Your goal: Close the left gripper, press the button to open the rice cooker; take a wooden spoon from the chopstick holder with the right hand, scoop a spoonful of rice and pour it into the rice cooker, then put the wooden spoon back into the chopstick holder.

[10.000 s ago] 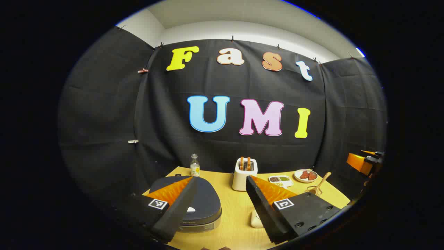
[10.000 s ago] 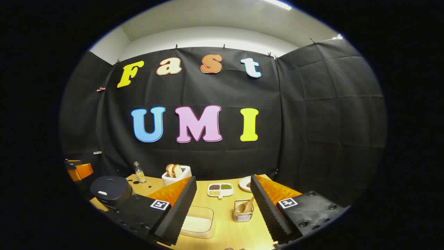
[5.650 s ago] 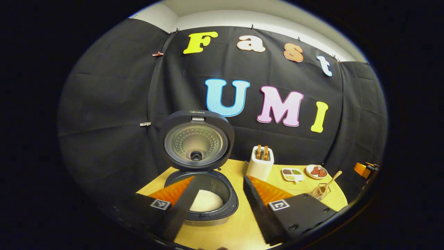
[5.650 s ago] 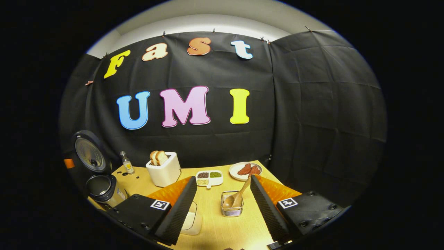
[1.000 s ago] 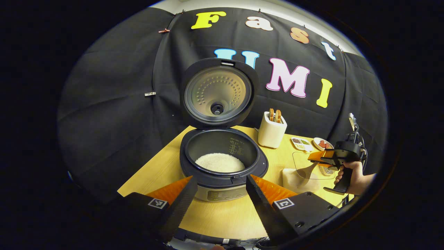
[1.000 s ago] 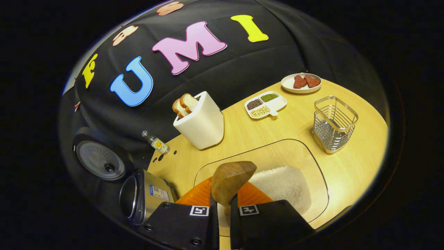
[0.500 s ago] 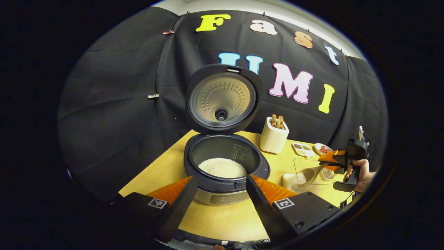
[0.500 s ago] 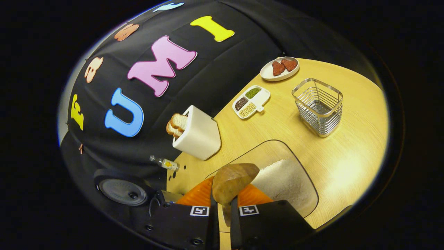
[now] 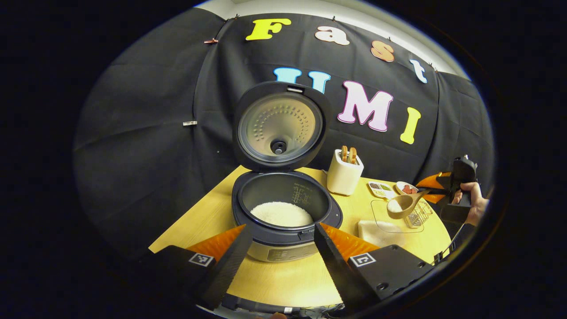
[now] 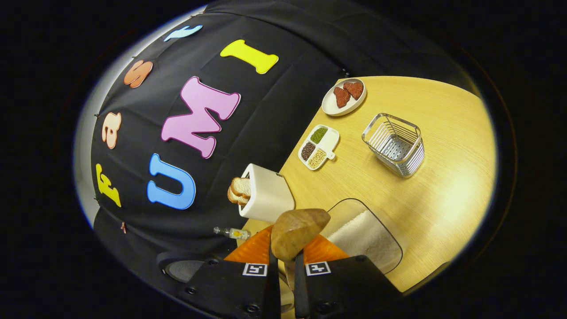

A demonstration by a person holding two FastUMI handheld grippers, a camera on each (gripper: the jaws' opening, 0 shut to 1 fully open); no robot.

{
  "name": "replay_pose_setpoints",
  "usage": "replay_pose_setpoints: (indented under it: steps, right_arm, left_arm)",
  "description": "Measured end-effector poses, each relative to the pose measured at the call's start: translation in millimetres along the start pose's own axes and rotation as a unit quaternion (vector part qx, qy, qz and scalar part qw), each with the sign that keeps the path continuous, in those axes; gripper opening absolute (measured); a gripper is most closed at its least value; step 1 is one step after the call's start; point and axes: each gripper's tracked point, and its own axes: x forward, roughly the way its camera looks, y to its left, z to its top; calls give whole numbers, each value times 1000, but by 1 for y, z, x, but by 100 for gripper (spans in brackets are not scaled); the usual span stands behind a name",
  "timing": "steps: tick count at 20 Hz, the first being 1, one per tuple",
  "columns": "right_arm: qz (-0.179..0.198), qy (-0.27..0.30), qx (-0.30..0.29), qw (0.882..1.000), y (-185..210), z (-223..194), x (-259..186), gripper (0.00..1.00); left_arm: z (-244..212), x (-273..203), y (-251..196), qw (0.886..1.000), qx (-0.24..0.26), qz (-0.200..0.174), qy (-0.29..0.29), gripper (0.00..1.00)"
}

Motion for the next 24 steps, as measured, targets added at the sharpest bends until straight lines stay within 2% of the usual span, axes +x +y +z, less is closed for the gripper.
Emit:
replay_pose_setpoints:
  steps: [6, 14, 19, 23, 24]
  right_arm:
    - [56, 29, 37, 997, 60, -15, 2, 17]
    - [106, 98, 29, 989, 138, -88, 17, 17]
    - [129, 118, -48, 984, 174, -136, 27, 16]
    - [146, 135, -120, 973, 191, -184, 33, 16]
    - [150, 134, -146, 969, 195, -194, 35, 17]
  left_arm:
    - [-4, -2, 6, 1000, -17, 14, -11, 96]
    - [-8, -16, 41, 998, -43, 52, -18, 96]
    - [-14, -24, 71, 995, -60, 82, -16, 96]
    - [-21, -30, 87, 993, -73, 93, -13, 96]
    - [-23, -31, 92, 993, -74, 97, -11, 93]
